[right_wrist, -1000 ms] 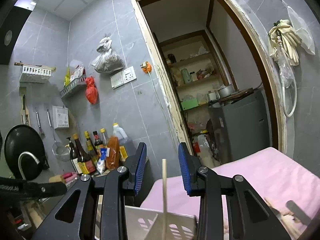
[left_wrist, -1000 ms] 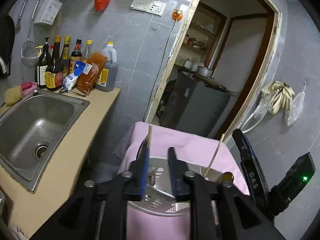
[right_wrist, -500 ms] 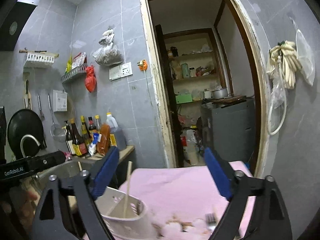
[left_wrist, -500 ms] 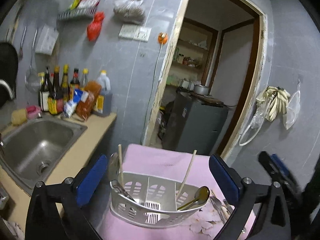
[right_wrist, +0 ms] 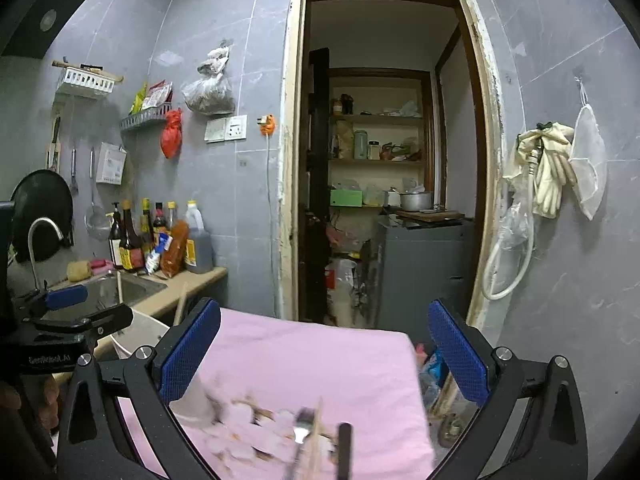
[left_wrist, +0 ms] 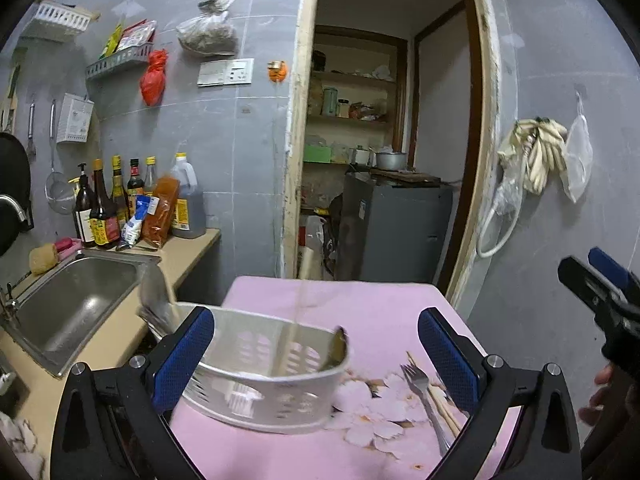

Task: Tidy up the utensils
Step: 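Move both grippers back over the remaining fork, knife and chopsticks, then grasp the silver fork with the left gripper while the right gripper grasps the table knife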

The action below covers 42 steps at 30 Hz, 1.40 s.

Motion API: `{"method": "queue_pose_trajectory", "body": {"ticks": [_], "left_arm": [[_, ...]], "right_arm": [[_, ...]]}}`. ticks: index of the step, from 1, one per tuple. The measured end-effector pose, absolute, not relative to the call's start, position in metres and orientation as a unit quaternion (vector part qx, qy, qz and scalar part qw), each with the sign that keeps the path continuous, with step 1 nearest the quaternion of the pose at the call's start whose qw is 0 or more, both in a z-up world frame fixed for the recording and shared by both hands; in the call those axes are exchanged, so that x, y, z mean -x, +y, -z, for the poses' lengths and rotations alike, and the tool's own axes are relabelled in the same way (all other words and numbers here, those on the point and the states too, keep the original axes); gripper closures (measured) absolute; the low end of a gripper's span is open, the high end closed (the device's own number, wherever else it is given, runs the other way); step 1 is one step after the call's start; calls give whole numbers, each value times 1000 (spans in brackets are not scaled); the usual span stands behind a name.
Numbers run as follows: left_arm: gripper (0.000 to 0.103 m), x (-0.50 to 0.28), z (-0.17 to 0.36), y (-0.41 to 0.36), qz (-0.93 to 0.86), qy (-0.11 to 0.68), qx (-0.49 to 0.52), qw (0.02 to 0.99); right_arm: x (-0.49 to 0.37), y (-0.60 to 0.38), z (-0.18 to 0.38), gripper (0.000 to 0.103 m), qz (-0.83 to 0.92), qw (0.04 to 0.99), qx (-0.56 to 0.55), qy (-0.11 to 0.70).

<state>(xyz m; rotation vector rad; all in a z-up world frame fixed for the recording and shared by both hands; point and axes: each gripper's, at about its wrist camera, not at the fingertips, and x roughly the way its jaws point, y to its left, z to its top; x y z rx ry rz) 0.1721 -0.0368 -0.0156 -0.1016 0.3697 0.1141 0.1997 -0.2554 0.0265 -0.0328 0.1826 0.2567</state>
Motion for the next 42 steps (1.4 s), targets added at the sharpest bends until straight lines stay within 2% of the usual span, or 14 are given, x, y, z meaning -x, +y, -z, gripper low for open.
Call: {"method": "queue_pose_trajectory", "body": {"ticks": [14, 26, 37, 40, 42], "left_arm": [[0, -201, 65, -114, -44, 250, 34, 967], [1, -257, 116, -127, -16, 332, 83, 939], [39, -290, 156, -123, 7, 383, 113, 917], [47, -294, 163, -121, 11, 394, 125, 910], [47, -294, 165, -119, 10, 394, 134, 909]], "right_arm": [[-249, -338, 33, 1, -119, 981, 0, 153], [-299, -361, 108, 1, -140, 957, -12, 253], [-320, -316, 150, 2, -193, 923, 63, 326], [-329, -305, 157, 2, -203, 912, 80, 347], [-334, -298, 161, 2, -208, 905, 91, 360]]}}
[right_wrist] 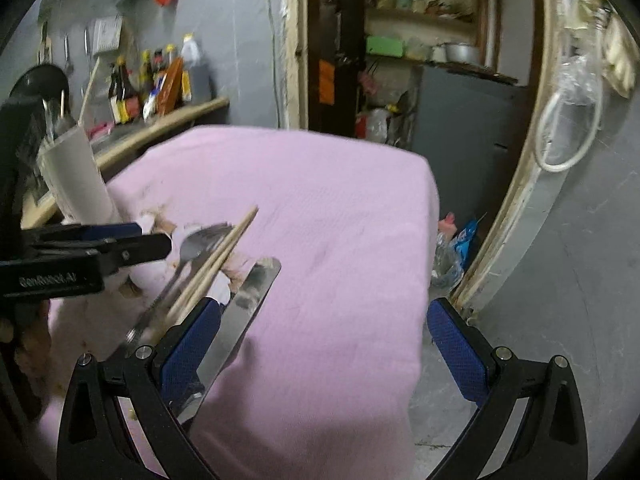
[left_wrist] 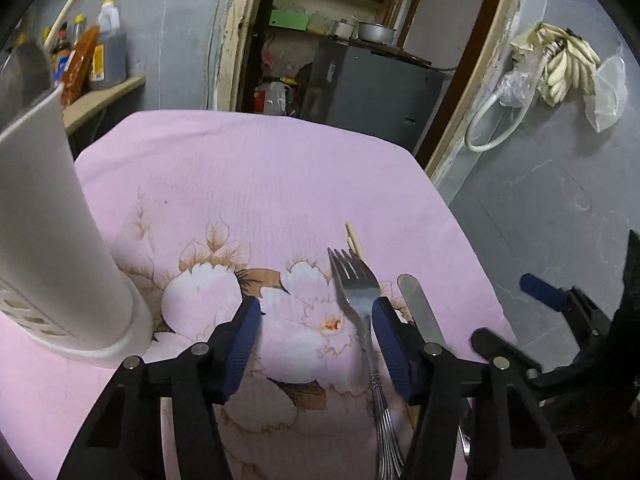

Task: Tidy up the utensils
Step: 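Grasp the silver fork with the left gripper while the right gripper grasps the table knife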

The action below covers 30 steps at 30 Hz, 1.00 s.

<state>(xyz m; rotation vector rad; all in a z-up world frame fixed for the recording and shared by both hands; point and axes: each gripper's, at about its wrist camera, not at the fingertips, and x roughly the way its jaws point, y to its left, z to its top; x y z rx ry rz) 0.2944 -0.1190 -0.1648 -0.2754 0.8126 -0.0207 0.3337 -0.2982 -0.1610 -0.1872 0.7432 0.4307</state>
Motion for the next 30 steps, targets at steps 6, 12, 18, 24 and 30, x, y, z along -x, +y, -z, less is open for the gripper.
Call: {"method": "queue_pose_trajectory", "body": {"ticks": [6, 12, 18, 24, 30], "left_arm": [[47, -293, 170, -112, 7, 397, 151, 905], [47, -295, 174, -109, 4, 404, 162, 900], [47, -296, 174, -110, 12, 405, 166, 899], [47, -298, 174, -113, 15, 405, 169, 899], [47, -299, 175, -110, 17, 406, 177, 896]], "right_arm": [[-338, -282, 172, 2, -222, 886, 117, 389], [-336, -271, 175, 2, -232, 876, 138, 399], [-340, -271, 172, 2, -196, 877, 147, 414], [-338, -262, 176, 2, -203, 866, 151, 432], [-335, -283, 174, 3, -173, 873, 129, 438]]}}
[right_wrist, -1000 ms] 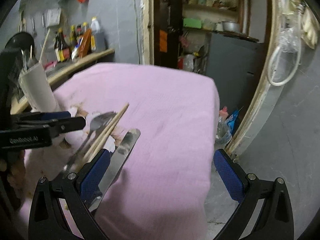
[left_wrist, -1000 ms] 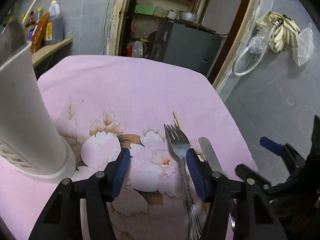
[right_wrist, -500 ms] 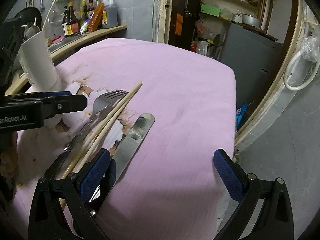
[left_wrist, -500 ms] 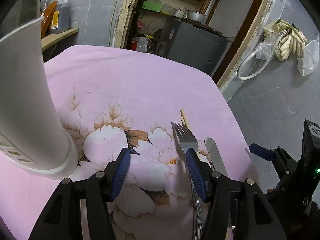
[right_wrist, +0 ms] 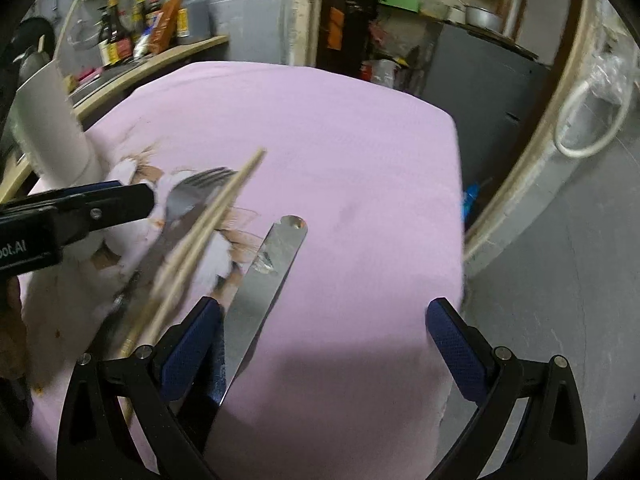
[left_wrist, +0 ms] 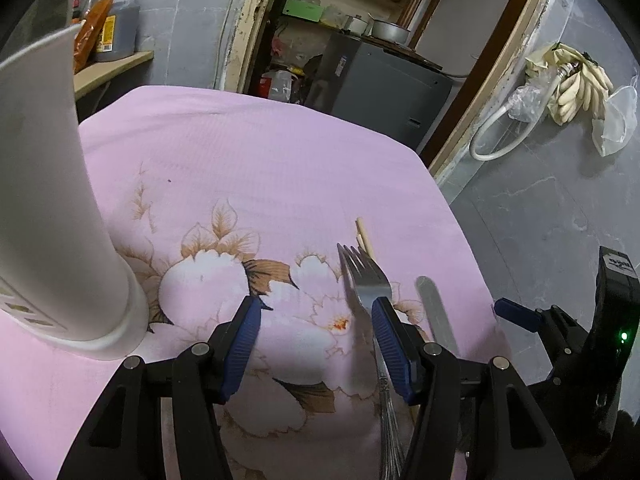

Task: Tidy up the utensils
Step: 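Grasp the silver fork with the left gripper while the right gripper grasps the table knife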

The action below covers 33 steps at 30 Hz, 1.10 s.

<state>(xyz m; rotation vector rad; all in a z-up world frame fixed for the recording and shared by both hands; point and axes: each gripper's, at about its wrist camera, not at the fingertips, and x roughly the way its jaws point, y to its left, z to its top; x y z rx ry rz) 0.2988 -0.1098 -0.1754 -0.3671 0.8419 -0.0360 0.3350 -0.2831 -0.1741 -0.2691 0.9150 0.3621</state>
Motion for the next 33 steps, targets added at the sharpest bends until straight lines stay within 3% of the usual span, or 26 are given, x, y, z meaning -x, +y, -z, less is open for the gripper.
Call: {"method": "queue_pose_trajectory", "body": {"ticks": [2, 5, 7, 12, 18, 24, 27, 33], "left_arm": [[47, -301, 176, -113, 29, 409, 177, 895], [48, -306, 177, -119, 50, 416, 174, 891], [55, -310, 179, -124, 63, 424, 167, 888], [61, -321, 181, -128, 81, 434, 164, 882], [79, -328, 181, -130, 94, 448, 169, 873], [80, -331, 184, -132, 120, 464, 192, 856], [89, -330, 185, -131, 116, 471, 189, 854], [97, -325, 186, -135, 132, 480, 192, 846]], "right_arm": [[-336, -290, 174, 7, -168, 874, 124, 439], [-337, -303, 172, 23, -159, 877, 103, 442], [-340, -308, 174, 29, -155, 877, 94, 444], [-352, -322, 184, 32, -150, 876, 61, 453], [-362, -327, 189, 48, -154, 873, 48, 460], [-364, -335, 191, 55, -152, 864, 12, 480], [-366, -339, 194, 58, -154, 860, -2, 487], [-366, -347, 195, 79, -142, 857, -21, 495]]}}
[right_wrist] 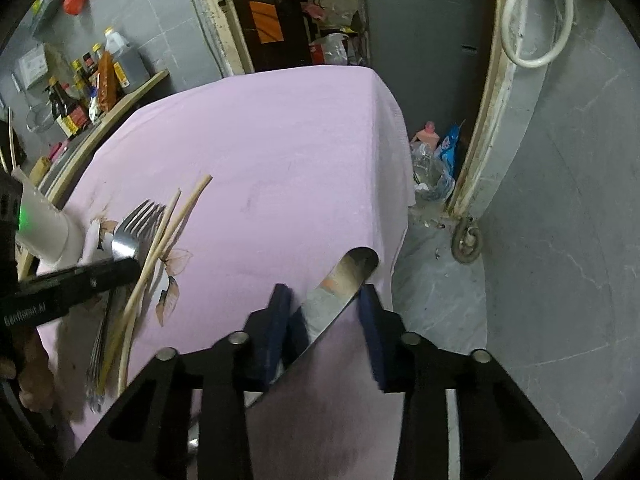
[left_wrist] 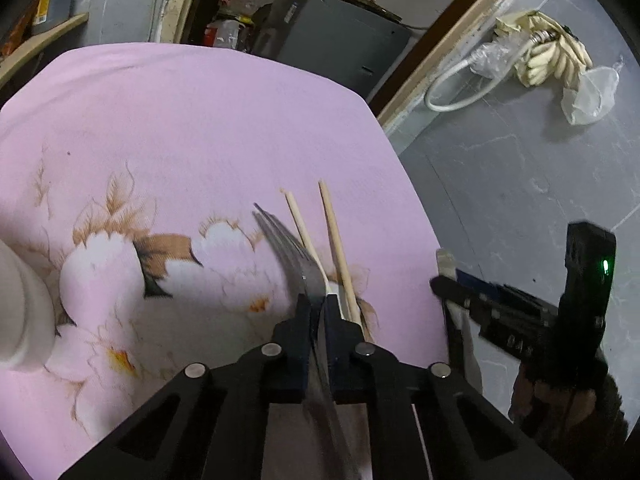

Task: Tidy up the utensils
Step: 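Grasp the silver fork with the left gripper while the right gripper grasps the table knife, then lift the fork toward the holder with the left gripper while the right gripper carries the knife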

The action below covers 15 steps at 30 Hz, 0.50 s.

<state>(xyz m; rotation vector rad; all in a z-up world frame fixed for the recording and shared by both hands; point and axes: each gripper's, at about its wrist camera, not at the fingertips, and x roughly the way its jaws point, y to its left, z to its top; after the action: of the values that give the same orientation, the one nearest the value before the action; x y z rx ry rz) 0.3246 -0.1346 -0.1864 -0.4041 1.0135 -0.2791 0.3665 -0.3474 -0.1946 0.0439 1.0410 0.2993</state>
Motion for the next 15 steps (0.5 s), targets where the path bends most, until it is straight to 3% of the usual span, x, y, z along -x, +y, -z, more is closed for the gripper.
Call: {"method": "queue_pose_trajectory", "body": {"ticks": [10, 15], "left_arm": [[100, -305, 183, -133, 159, 482, 195, 839], [100, -290, 178, -130, 170, 470, 192, 845]], "right_arm": [[-358, -382, 202, 102, -160, 839, -164, 494], [-333, -378, 196, 102, -172, 852, -183, 459]]}}
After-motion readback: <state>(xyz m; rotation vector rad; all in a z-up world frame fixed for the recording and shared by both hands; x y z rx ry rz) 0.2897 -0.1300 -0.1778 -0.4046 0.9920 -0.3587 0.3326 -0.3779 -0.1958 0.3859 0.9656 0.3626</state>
